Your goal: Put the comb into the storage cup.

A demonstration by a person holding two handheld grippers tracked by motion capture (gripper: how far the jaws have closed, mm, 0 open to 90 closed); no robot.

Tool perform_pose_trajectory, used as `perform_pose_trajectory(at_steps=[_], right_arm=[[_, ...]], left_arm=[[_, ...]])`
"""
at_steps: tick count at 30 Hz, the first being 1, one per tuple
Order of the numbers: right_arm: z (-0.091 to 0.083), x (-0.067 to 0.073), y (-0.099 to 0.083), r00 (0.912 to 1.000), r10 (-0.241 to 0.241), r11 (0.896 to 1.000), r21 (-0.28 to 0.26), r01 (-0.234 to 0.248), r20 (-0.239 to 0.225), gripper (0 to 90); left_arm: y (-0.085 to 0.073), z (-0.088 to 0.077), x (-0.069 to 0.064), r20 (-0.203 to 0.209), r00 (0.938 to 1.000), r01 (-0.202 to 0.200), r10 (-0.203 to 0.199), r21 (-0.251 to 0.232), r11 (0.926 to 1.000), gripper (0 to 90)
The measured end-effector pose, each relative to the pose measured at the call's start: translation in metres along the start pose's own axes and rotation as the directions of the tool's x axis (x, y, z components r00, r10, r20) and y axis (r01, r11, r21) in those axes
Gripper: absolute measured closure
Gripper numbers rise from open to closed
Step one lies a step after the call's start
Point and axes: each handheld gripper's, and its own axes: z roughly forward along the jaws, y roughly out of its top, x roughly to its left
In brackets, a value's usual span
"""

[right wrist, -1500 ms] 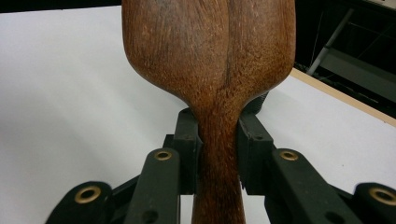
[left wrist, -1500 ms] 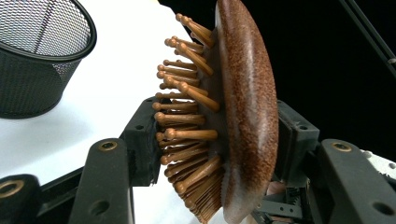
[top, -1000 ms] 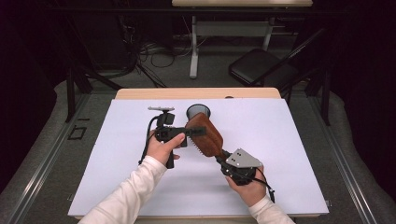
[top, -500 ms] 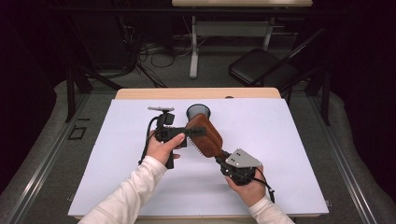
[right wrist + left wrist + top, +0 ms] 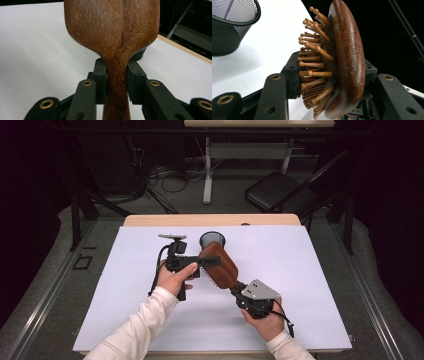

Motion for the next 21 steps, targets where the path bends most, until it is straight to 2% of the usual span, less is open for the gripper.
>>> perform_pose_trajectory(at_steps=[12,21], right_arm=[[0.0003,0.0002,-0.0002,1.0000,-0.001,1.000,0.003,0.001,-0.001,72.0],[0.0005,-0.0003,-0.0002,0.9999,0.009,1.000,0.001,-0.009,-0.006,71.9]], left_arm=[[0.0003,0.0000,-0.0009,-0.009,1.0000,0.002,-0.002,0.005,1.0000,49.9],[0.0028,0.0007,0.0007,-0.012,0.9998,0.019,-0.019,0.018,0.9997,50.0]])
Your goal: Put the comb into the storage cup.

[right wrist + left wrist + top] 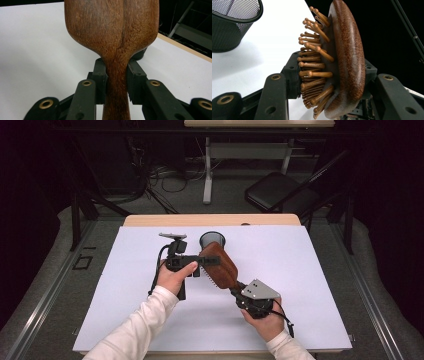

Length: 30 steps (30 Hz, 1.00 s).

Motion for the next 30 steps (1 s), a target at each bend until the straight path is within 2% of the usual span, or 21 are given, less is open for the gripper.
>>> perform_pose_trajectory(at_steps=[12,20,30], right_arm=[[0.000,0.000,0.000,1.0000,0.008,1.000,0.001,-0.008,-0.003,70.5],[0.000,-0.001,0.000,1.0000,0.004,1.000,-0.008,-0.004,-0.007,68.9],[0.000,-0.001,0.000,0.9999,0.012,1.000,-0.009,-0.012,-0.011,65.9]], left_arm=[[0.006,0.002,0.000,-0.012,0.9997,0.024,-0.023,0.028,0.9993,50.4],[0.009,0.002,0.000,-0.027,0.9993,0.025,-0.024,0.039,0.9989,50.7],[0.012,0.001,0.003,-0.037,0.9987,0.037,-0.036,0.024,0.9990,50.7]])
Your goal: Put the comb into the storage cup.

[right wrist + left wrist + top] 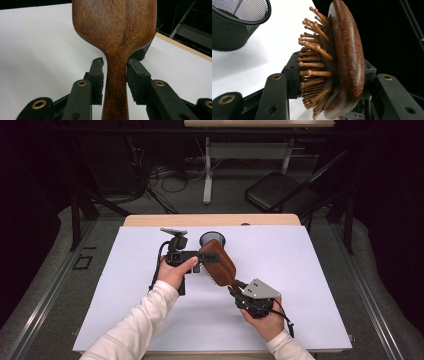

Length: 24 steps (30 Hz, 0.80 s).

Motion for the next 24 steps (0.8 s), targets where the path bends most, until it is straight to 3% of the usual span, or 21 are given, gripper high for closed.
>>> perform_pose_trajectory(at_steps=[13,24], right_arm=[[0.000,0.000,0.000,1.0000,-0.006,1.000,-0.017,0.006,0.004,51.0],[-0.002,-0.002,0.001,0.9999,-0.015,0.999,-0.028,0.015,0.002,45.5]], left_arm=[[0.006,-0.009,0.005,-0.020,0.9998,0.000,-0.001,-0.057,0.9984,50.7],[0.013,-0.017,0.009,-0.042,0.9991,-0.007,0.003,-0.096,0.9954,50.7]])
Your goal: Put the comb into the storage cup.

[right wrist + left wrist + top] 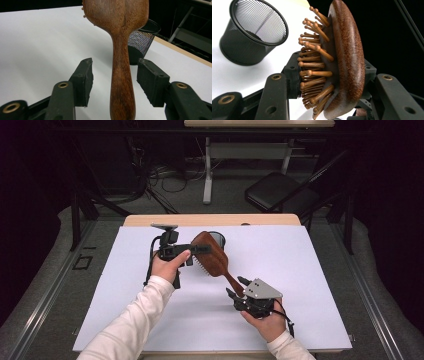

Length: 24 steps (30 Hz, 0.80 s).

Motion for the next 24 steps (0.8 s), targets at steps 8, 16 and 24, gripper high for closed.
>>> perform_pose_trajectory(at_steps=[8,16,24], right_arm=[[-0.003,-0.003,0.002,0.9999,0.003,1.000,-0.001,-0.003,0.010,42.6],[-0.004,-0.005,0.003,0.9996,-0.017,1.000,-0.006,0.017,0.021,43.1],[-0.006,-0.005,0.005,0.9979,-0.048,0.999,-0.014,0.048,0.045,40.8]], left_arm=[[0.006,-0.006,0.002,-0.021,0.9996,-0.018,0.017,-0.019,0.9997,50.6],[0.011,-0.012,0.004,-0.042,0.9989,-0.022,0.020,-0.044,0.9988,50.5],[0.016,-0.018,0.004,-0.059,0.9979,-0.031,0.028,-0.055,0.9980,50.5]])
